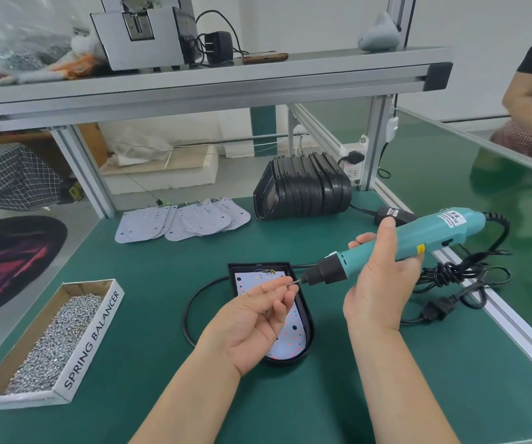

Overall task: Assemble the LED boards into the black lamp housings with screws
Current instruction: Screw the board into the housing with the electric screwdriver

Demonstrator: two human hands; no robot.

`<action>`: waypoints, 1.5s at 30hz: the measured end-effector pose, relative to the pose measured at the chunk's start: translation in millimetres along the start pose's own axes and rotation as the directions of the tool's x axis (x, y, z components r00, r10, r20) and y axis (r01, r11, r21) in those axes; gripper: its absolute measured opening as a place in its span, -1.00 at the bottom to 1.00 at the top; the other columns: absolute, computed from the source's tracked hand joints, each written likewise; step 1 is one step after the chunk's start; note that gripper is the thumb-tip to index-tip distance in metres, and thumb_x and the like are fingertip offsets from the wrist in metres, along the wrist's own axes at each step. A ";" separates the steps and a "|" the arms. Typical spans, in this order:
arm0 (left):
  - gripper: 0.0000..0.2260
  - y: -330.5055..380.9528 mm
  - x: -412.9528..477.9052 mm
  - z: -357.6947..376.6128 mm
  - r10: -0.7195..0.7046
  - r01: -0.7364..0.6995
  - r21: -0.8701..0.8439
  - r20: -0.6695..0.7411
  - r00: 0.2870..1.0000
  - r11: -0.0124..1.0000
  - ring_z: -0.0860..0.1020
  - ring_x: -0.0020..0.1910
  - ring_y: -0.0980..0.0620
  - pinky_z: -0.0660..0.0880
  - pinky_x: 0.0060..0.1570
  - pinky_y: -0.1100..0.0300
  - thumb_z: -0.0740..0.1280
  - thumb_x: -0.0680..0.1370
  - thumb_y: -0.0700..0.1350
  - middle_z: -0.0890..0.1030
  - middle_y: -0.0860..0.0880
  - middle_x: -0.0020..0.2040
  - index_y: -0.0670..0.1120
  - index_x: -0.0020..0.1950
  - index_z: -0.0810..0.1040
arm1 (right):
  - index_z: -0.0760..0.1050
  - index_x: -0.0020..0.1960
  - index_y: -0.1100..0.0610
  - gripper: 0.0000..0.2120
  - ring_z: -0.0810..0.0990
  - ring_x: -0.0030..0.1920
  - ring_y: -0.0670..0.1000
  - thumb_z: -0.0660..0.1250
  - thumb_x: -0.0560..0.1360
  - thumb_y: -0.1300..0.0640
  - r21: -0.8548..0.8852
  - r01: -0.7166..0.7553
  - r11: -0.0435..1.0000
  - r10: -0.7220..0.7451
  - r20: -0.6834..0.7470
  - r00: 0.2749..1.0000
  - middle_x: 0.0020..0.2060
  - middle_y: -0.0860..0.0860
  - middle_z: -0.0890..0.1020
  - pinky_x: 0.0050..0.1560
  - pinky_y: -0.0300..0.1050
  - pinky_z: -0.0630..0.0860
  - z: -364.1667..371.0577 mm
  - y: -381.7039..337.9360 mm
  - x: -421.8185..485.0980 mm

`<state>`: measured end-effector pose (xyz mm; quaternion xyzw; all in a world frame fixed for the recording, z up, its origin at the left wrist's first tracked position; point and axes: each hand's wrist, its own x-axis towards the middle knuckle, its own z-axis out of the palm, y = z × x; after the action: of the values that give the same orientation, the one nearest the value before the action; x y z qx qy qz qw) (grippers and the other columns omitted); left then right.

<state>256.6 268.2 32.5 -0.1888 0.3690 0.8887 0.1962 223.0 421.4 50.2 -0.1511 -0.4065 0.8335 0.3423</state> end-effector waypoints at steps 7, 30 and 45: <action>-0.78 -4.1 -4.2 1.8 0.182 -0.178 0.146 -0.013 0.983 0.973 0.70 -0.25 0.02 0.58 -0.34 0.35 0.33 0.53 -0.43 0.71 -0.22 -0.11 -0.26 -0.17 0.74 | 0.39 0.19 0.02 -0.73 0.60 -0.32 -0.04 0.36 0.56 0.01 -0.002 0.042 0.999 -0.042 0.019 0.999 -0.34 0.01 0.60 -0.24 -0.26 0.54 1.7 -1.7 -0.3; -0.55 37.4 13.7 -56.9 0.517 -0.017 0.846 -0.310 0.798 0.533 0.33 -0.38 0.04 0.27 -0.37 0.17 0.47 0.45 0.23 0.44 0.00 -0.30 -0.16 -0.17 0.49 | 0.38 -0.03 -0.02 -0.86 0.50 -0.42 0.02 0.36 0.55 0.06 -0.119 0.121 0.985 -0.106 0.130 0.986 -0.42 0.02 0.53 -0.27 -0.08 0.52 2.4 17.0 -1.5; -0.38 18.2 37.4 -45.6 0.311 0.102 0.871 -0.278 0.909 0.480 0.66 0.13 -0.22 0.55 0.21 -0.14 0.42 0.20 0.07 0.69 -0.20 0.13 -0.26 0.16 0.63 | 0.44 0.02 -0.02 -0.74 0.62 -0.28 0.22 0.40 0.45 -0.12 -0.345 0.365 0.865 -0.225 0.382 0.896 -0.27 0.13 0.63 -0.15 0.21 0.57 -4.2 46.2 -30.9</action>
<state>224.6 230.9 -4.8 -0.2166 0.8099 0.5297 0.1287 226.8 382.3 10.6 -0.0130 -0.6410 0.6801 0.3555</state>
